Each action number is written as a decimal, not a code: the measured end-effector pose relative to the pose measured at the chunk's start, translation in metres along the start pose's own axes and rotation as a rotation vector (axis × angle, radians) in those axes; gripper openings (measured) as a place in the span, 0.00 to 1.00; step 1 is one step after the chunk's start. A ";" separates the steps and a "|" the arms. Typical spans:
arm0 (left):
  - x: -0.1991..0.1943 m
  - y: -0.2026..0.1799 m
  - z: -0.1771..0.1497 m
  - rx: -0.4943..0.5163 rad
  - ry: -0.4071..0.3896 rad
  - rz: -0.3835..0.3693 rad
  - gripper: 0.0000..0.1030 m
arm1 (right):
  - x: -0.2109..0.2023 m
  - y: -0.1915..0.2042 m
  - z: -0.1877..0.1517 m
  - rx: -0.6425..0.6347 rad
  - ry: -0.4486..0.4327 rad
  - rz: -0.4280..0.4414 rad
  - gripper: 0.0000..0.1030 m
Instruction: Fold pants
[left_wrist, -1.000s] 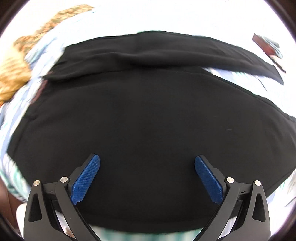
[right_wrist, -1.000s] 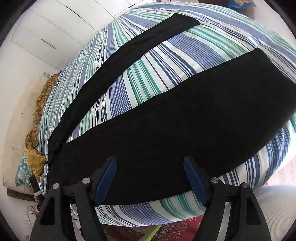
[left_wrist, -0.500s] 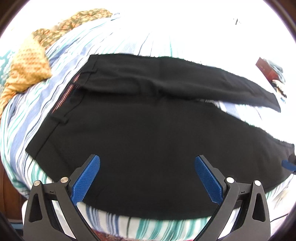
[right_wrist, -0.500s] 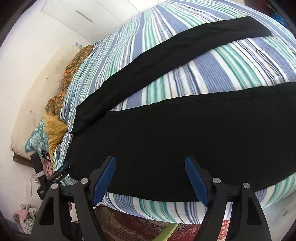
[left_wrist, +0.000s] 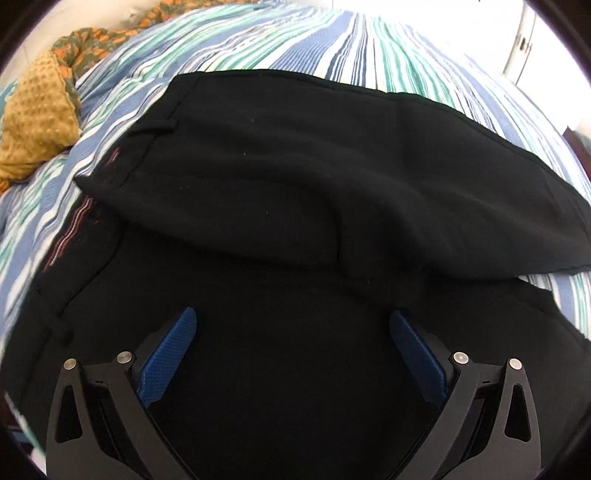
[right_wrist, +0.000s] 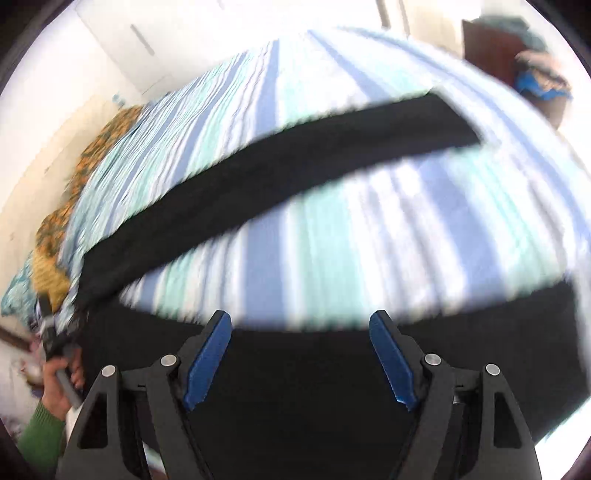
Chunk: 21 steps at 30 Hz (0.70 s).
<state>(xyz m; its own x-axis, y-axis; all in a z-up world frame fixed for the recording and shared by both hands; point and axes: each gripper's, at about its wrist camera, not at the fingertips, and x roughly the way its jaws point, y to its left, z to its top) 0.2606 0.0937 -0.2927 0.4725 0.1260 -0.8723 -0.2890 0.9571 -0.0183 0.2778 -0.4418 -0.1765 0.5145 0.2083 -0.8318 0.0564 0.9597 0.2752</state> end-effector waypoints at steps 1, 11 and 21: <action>-0.002 -0.002 -0.002 0.007 -0.026 0.012 1.00 | 0.002 -0.019 0.024 0.005 -0.027 -0.041 0.75; 0.002 -0.012 -0.007 0.037 -0.079 0.065 1.00 | 0.099 -0.136 0.222 0.036 0.002 -0.229 0.73; -0.002 -0.020 -0.017 0.042 -0.097 0.075 1.00 | 0.131 -0.145 0.227 -0.002 -0.017 -0.280 0.04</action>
<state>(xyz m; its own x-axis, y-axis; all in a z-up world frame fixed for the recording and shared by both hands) 0.2515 0.0701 -0.2993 0.5293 0.2207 -0.8192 -0.2929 0.9537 0.0677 0.5310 -0.5966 -0.2163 0.4932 -0.0683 -0.8673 0.1964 0.9799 0.0345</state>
